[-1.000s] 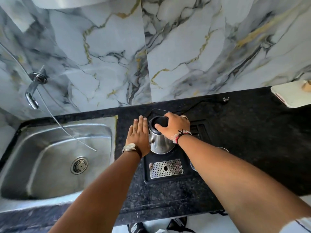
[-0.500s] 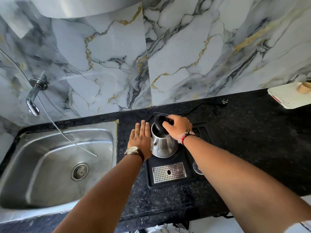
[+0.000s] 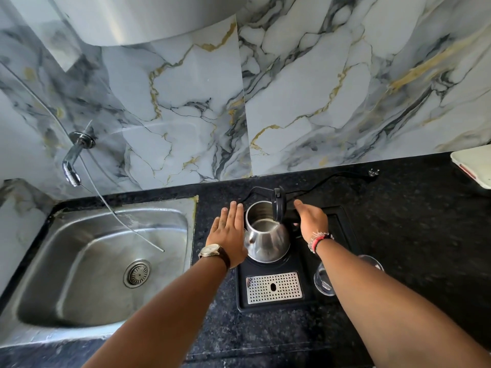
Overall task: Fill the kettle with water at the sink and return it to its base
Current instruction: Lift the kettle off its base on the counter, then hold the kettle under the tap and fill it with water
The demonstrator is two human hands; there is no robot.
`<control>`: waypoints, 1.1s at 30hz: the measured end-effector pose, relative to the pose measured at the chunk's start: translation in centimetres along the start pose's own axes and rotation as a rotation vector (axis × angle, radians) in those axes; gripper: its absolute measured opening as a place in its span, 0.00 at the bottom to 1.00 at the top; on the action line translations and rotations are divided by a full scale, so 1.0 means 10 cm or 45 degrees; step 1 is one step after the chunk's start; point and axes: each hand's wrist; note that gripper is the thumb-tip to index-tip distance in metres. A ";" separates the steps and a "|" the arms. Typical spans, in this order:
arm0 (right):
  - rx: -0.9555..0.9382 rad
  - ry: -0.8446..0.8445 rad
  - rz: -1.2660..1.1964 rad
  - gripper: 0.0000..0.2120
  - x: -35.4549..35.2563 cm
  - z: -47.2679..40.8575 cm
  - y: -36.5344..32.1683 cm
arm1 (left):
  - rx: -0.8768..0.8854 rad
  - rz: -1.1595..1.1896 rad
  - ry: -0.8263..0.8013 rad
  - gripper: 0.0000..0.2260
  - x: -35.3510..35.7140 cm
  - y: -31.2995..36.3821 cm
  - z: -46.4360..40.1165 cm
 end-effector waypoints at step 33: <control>0.101 -0.015 -0.537 0.17 3.52 1.35 -0.81 | 0.010 0.715 0.646 0.37 -0.36 -3.33 1.13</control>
Point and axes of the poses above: each hand's wrist, its own z-axis away from the middle knuckle, its own x-axis out of the palm, y = z × x, and after that the axes turned 4 degrees about -z, right-handed
